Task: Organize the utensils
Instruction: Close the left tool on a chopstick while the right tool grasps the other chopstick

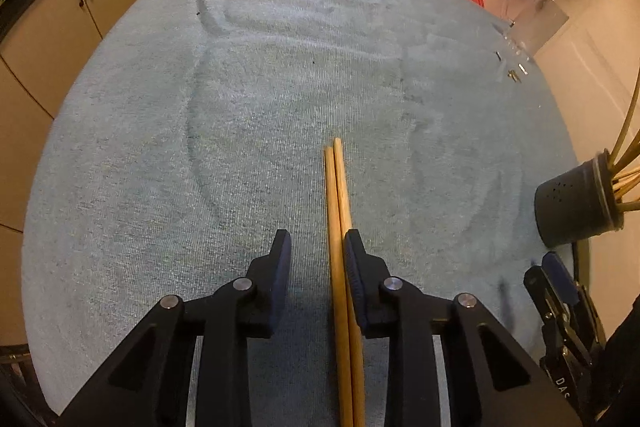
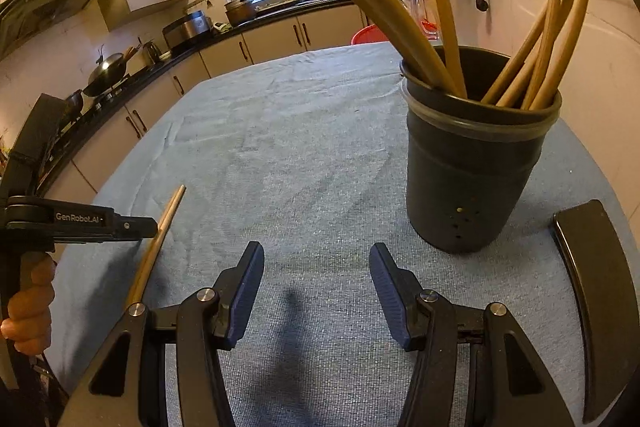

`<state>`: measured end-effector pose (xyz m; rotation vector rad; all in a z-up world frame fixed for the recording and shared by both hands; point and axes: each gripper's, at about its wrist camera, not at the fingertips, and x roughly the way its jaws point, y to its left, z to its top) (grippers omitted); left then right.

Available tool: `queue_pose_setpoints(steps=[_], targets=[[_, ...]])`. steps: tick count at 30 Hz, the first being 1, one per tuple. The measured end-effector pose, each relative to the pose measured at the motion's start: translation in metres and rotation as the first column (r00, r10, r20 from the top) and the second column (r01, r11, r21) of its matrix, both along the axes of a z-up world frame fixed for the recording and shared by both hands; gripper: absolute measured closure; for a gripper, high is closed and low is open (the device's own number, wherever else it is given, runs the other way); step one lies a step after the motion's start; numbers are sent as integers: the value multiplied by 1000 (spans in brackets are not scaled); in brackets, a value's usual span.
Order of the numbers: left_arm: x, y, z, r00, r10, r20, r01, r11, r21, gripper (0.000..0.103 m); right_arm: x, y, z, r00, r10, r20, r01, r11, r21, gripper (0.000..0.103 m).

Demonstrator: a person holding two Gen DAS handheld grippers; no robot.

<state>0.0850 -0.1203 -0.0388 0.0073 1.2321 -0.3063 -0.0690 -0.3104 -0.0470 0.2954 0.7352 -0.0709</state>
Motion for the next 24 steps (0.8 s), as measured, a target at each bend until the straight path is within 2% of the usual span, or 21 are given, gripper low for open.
queue_pose_setpoints(steps=[9, 14, 16, 18, 24], targets=[[-1, -3, -2, 1000, -8, 12, 8, 999, 38, 77, 1, 2, 2, 1000, -1, -3, 1, 1000, -26, 44], [-4, -16, -4, 998, -40, 49, 34, 992, 120, 78, 3, 3, 1, 1000, -5, -11, 5, 999, -35, 44], [-5, -13, -4, 998, -25, 58, 17, 992, 129, 90, 3, 3, 1, 1000, -7, -11, 7, 999, -36, 44], [-4, -3, -5, 999, -4, 53, -2, 993, 115, 95, 4, 3, 1, 1000, -6, -15, 6, 999, -36, 44], [-7, 37, -3, 997, 58, 46, -61, 996, 65, 96, 8, 5, -2, 999, -2, -43, 0, 999, -49, 44]])
